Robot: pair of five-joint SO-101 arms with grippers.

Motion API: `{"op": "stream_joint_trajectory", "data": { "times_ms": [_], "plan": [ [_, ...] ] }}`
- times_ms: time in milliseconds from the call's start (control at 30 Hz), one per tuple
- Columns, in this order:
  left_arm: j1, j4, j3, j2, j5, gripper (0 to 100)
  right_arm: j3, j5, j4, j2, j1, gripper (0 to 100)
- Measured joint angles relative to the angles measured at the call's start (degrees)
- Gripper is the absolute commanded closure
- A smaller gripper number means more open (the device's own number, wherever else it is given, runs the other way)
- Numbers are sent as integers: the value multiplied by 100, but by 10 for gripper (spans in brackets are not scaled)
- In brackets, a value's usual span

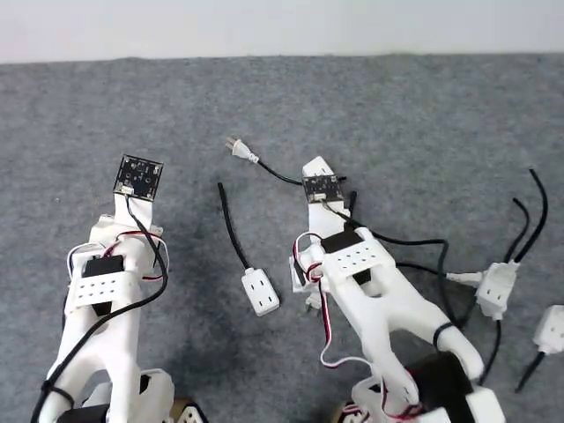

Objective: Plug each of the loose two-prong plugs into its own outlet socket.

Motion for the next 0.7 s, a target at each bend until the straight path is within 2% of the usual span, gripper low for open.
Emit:
{"op": "stream_joint_trajectory", "data": {
  "times_ms": [233, 567, 700],
  "plan": [
    [0, 0, 0, 0, 0, 985, -264, 0, 79, 396, 360, 910],
    [0, 0, 0, 0, 0, 985, -264, 0, 105, 440, 369, 910],
    [0, 0, 0, 0, 0, 985, -299, 0, 264, 457, 369, 867]
  ]
}}
